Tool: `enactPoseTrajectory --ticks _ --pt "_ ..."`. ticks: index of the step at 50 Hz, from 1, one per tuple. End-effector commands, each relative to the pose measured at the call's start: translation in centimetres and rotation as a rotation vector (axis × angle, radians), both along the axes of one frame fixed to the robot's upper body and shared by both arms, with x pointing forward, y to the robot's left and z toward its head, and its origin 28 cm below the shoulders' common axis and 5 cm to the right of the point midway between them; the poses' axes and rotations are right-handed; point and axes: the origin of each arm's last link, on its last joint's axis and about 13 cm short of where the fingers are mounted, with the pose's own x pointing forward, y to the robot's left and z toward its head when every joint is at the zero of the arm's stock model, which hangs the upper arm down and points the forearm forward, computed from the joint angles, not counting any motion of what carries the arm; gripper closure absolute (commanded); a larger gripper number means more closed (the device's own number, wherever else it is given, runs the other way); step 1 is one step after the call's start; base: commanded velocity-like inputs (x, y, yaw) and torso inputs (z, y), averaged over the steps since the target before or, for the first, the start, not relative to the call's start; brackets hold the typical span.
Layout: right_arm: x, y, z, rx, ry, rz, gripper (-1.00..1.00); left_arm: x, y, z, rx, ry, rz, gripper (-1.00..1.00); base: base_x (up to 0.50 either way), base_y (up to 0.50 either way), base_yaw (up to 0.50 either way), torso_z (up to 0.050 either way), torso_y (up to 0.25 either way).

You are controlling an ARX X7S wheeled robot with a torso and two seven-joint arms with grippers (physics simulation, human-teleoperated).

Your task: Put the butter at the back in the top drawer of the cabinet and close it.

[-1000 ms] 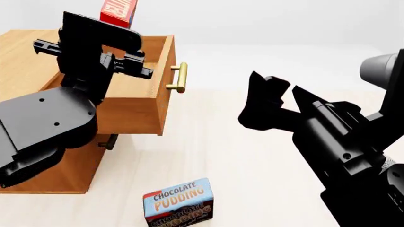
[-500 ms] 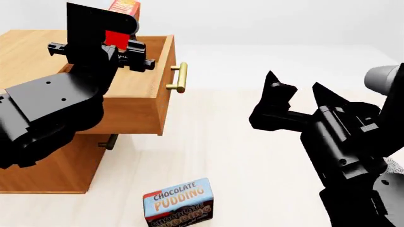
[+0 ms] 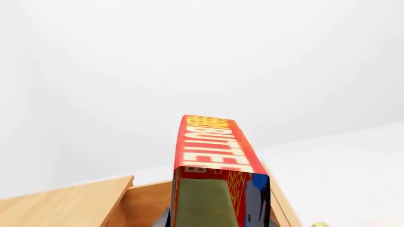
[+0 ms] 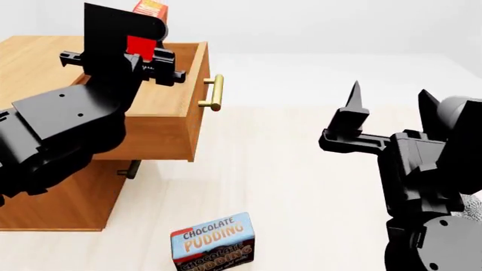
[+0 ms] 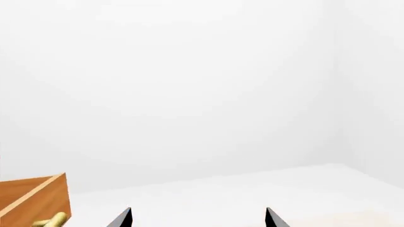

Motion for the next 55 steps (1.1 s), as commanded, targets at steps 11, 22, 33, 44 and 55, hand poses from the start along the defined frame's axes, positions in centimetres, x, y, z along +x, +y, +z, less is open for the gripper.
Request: enactPoseTrajectory --ticks 11,22,33,44,55 --pt "-0.6 -0.4 -0.8 -0.03 -0.005 -0.004 -1.0 2.9 0.6 1.0 -0.051 0.032 0.064 1.0 0.0 0.0 0.0 0.001 0.001" --pt "-0.8 -0.6 -0.9 -0.024 -0.004 -0.005 -1.0 3.5 1.0 1.7 -0.086 0.148 0.082 1.0 0.0 0.0 0.0 0.0 0.002" --pt "-0.9 -0.7 -0.7 -0.024 -0.006 -0.001 -1.0 3.6 1.1 2.2 -0.111 0.212 0.076 1.0 0.0 0.0 0.0 0.001 0.002" --pt "-0.8 -0.6 -0.8 -0.028 -0.004 0.002 -1.0 3.6 0.9 2.6 -0.111 0.216 0.069 1.0 0.0 0.0 0.0 0.0 0.001" --pt "-0.8 -0.5 -0.9 -0.029 -0.001 0.009 -1.0 3.5 0.7 2.5 -0.16 0.255 0.041 1.0 0.0 0.0 0.0 0.001 0.002"
